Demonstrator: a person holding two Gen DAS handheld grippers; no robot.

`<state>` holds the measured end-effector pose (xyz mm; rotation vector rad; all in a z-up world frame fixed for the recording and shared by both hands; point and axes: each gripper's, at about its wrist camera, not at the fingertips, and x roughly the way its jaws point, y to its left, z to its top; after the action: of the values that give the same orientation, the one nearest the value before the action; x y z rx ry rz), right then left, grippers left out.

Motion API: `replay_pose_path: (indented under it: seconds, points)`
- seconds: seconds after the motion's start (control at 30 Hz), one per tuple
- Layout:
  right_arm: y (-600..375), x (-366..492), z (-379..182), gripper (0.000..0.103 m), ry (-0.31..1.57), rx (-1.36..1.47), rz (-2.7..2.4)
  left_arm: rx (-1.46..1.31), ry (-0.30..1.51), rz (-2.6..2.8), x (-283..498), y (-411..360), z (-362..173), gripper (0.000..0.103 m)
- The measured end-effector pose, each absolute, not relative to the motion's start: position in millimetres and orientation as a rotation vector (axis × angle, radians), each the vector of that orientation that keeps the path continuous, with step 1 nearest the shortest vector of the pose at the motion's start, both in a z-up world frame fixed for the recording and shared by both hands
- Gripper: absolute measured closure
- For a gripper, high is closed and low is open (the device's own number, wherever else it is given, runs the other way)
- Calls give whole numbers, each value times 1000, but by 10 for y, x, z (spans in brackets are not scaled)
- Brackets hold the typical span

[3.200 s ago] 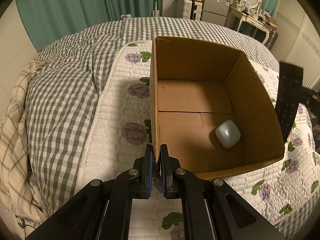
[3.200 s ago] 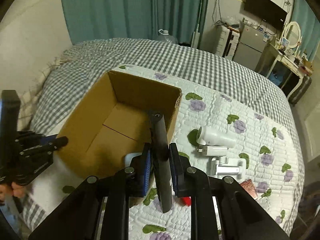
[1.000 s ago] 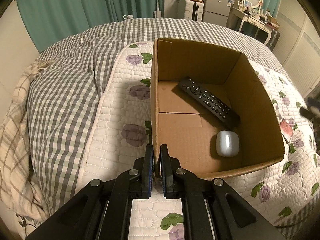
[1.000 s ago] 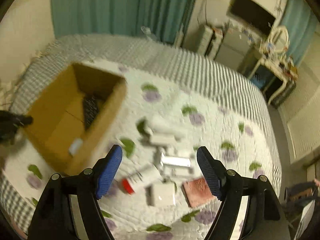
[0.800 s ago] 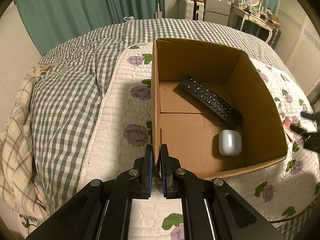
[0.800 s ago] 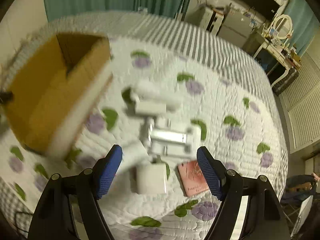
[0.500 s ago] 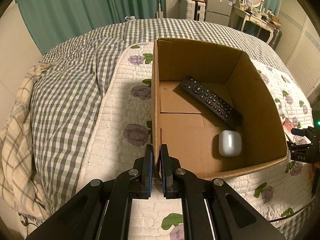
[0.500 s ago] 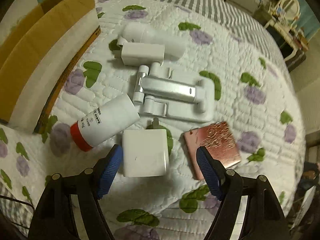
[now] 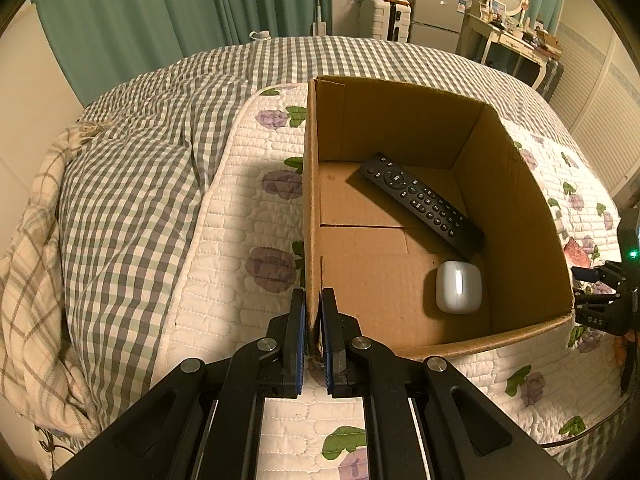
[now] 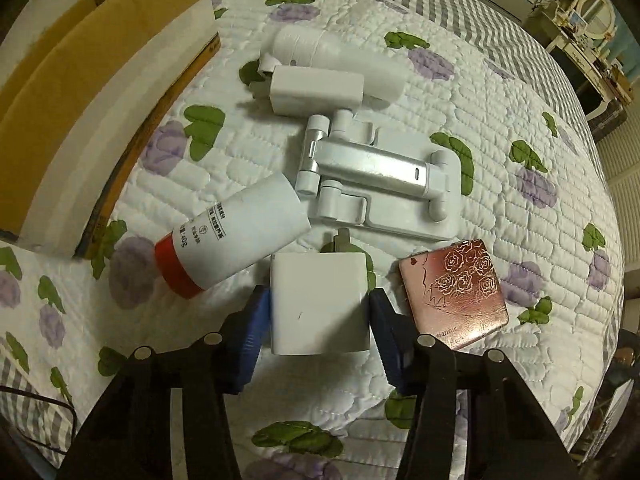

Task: Organize rigid objects
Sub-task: 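Grasp the white charger block with the right tool and place it in the box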

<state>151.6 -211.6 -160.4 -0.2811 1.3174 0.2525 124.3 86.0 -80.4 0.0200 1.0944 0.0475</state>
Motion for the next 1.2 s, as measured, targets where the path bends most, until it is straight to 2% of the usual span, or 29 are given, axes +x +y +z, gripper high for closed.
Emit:
replay_pose_path:
  seconds: [0.23,0.4,0.73,0.93,1.2]
  points:
    - [-2194,1496,-1324,53,1263,-297,211,14,1094,43,1251,873,-801,96]
    - [-2181,1514,-870,53,1167,-273,194,14,1093,40,1256,874,-802,96]
    - [-1301,1364,166,53,888,-323,376,17,1091,38,1251,877,-807,96]
    - [-595,1237,152,53,872,-360,517,13,1089,36,1249,883,-812,96]
    - [-23,1315,-387,53,942,-363,580,6,1089,34,1240,863,-808,96]
